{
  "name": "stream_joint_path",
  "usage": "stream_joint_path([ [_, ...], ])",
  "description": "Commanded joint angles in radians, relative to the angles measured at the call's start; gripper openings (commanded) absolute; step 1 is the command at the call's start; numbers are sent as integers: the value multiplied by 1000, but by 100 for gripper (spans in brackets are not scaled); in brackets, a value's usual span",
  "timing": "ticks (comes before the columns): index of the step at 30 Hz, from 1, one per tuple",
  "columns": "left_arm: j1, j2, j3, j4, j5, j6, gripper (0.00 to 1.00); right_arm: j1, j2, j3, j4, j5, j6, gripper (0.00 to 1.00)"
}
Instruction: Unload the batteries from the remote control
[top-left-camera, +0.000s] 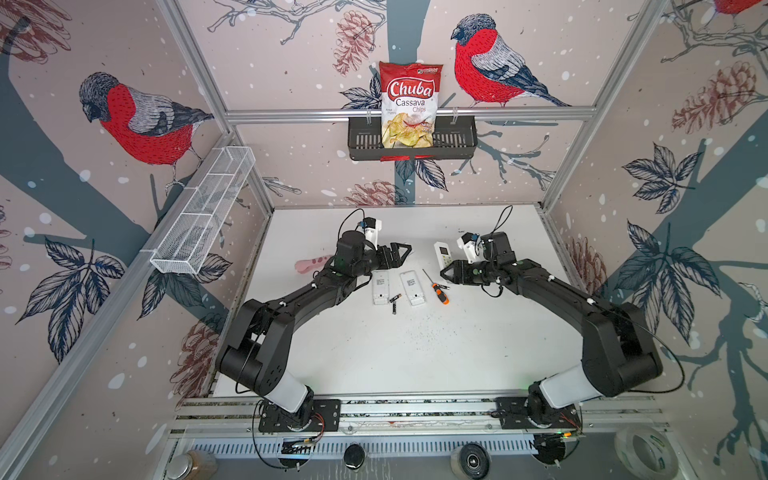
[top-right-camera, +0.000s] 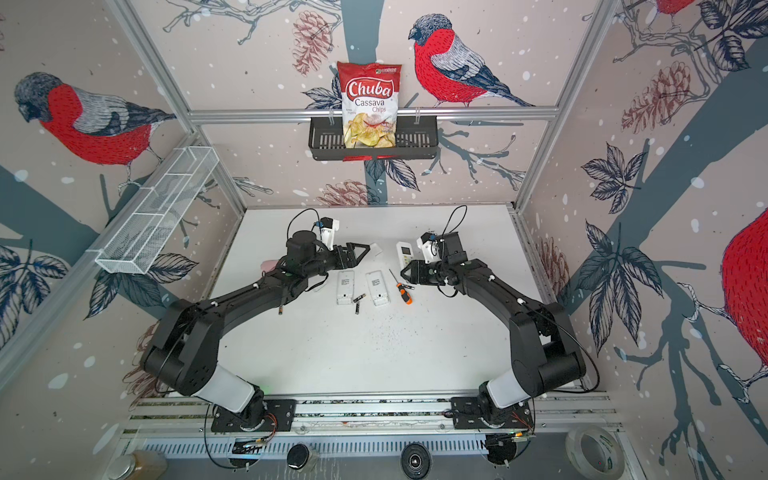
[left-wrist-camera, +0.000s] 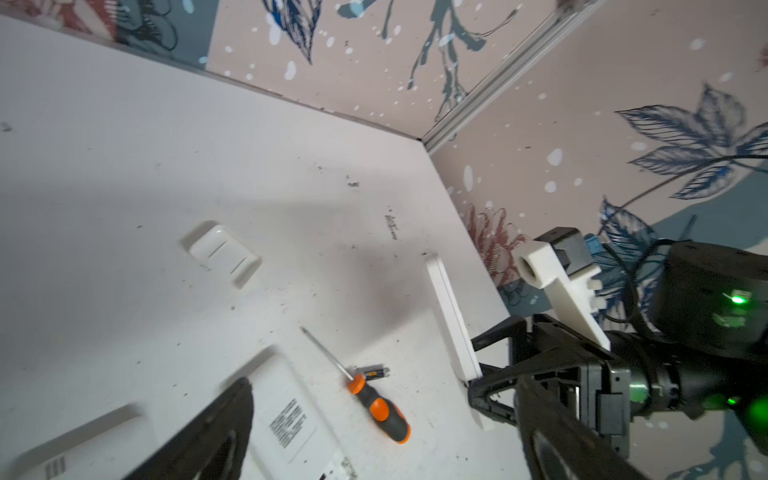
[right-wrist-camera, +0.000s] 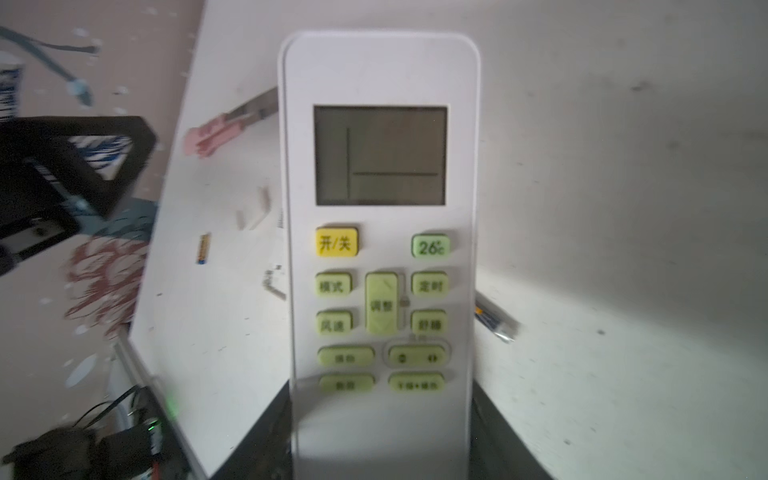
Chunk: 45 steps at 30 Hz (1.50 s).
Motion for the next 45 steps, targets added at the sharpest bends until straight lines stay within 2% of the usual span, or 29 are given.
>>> stream_joint_path([
  [1, 18, -17, -49, 224, 112, -80, 96, 0, -12, 4, 142, -238, 25, 36],
  [6, 67, 16, -122, 490, 247, -214, 92, 2, -12, 11, 240, -385, 67, 36],
  [12, 88, 100, -154, 764, 342, -378, 89, 24, 32, 21, 343, -508, 106, 36],
  [23, 97, 212, -157, 1109, 390, -548, 90, 37, 128, 81, 381, -599, 117, 36],
  [36, 114, 307, -101, 1150, 405, -557, 84, 38, 177, 109, 408, -632, 136, 36],
  [45, 114, 323, -56, 1073, 399, -512, 89, 60, 212, 140, 380, -632, 120, 36],
])
